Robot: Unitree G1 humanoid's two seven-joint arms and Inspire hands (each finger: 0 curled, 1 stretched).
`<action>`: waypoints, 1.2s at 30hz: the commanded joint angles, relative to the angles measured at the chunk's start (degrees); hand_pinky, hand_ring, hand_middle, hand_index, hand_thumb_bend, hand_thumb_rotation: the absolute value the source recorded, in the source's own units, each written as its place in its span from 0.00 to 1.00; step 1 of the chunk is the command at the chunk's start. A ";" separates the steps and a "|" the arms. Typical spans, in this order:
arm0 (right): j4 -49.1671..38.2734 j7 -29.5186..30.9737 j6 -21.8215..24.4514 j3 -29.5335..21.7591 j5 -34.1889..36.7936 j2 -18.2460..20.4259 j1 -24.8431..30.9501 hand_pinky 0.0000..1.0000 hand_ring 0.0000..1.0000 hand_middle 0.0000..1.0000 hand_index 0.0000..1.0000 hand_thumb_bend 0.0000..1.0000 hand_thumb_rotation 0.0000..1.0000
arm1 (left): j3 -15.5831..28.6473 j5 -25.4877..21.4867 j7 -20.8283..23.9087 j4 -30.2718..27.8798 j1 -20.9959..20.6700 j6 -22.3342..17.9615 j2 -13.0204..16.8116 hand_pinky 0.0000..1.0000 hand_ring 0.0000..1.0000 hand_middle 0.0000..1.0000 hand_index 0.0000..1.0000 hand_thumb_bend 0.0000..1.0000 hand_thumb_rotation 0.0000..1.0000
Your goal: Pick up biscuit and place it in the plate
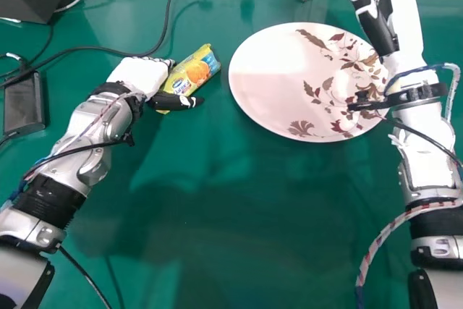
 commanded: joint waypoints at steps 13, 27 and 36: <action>-0.53 -0.29 -0.33 -1.02 2.04 0.92 0.99 0.81 1.00 1.00 1.00 1.00 0.21 | -0.36 -0.56 0.22 2.93 -0.76 0.40 0.07 0.63 0.79 0.97 1.00 0.92 0.61; 0.87 -1.60 -0.16 -1.98 3.54 3.03 -0.40 0.73 0.99 1.00 0.99 0.99 0.22 | -0.99 -0.62 1.70 4.37 -1.46 -1.34 0.36 0.38 0.50 0.64 0.75 0.63 0.16; 1.62 -3.31 -0.12 -3.11 4.72 4.82 -1.30 0.68 0.97 1.00 0.97 0.95 0.18 | -1.38 -0.10 1.65 4.52 -1.73 -1.48 0.27 0.29 0.35 0.45 0.52 0.52 0.00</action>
